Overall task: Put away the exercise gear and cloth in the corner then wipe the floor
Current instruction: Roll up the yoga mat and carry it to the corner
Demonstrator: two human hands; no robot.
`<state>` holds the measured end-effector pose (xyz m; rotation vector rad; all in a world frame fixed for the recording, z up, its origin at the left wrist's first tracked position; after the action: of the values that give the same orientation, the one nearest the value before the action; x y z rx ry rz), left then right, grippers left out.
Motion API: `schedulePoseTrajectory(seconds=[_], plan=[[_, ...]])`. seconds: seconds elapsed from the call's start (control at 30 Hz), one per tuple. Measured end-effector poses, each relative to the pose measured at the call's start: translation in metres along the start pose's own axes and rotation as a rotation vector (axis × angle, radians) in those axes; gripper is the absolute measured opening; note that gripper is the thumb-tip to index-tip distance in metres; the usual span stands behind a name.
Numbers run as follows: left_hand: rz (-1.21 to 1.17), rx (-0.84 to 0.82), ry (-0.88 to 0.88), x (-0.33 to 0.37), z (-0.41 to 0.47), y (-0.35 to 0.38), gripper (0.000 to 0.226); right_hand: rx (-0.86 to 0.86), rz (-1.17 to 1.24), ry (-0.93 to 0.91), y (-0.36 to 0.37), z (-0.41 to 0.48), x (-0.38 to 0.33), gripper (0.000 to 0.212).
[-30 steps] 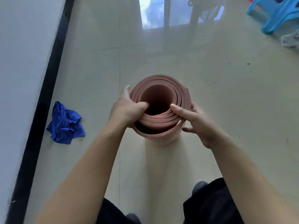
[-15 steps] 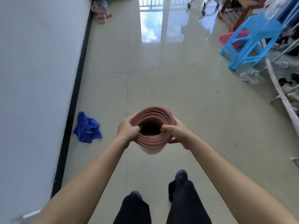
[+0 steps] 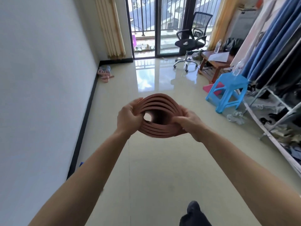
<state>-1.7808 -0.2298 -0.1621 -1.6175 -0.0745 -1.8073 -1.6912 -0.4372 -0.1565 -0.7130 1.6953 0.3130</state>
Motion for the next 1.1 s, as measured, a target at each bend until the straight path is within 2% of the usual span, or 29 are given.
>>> schedulePoseTrajectory(seconds=[0.1,0.23,0.5,0.83,1.1], plan=[[0.000,0.041,0.083,0.019,0.047,0.018,0.051,0.014,-0.004,-0.136,-0.033,0.037,-0.023,0.058],[-0.019,0.077,0.155,0.036,0.126,0.059,0.051,0.008,-0.008,-0.252,-0.091,0.110,-0.044,0.061],[0.017,0.102,0.169,0.073,0.291,0.137,0.048,-0.064,0.039,-0.320,-0.205,0.260,-0.095,0.066],[-0.036,0.240,0.133,0.037,0.464,0.142,0.053,-0.186,-0.035,-0.368,-0.219,0.461,-0.146,0.068],[-0.064,0.268,0.137,-0.030,0.663,0.115,0.053,-0.185,-0.075,-0.347,-0.199,0.667,-0.211,0.067]])
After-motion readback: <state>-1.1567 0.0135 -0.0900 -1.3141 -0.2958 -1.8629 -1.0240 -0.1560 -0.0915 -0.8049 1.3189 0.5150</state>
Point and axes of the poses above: each hand's wrist, its own z-axis towards the middle knuckle, its own y-axis out of the palm, x = y × z, the point moved 3 cm from there along z, towards the middle knuckle, and after that the axes turned 4 degrees about y, right-handed, at the moved point
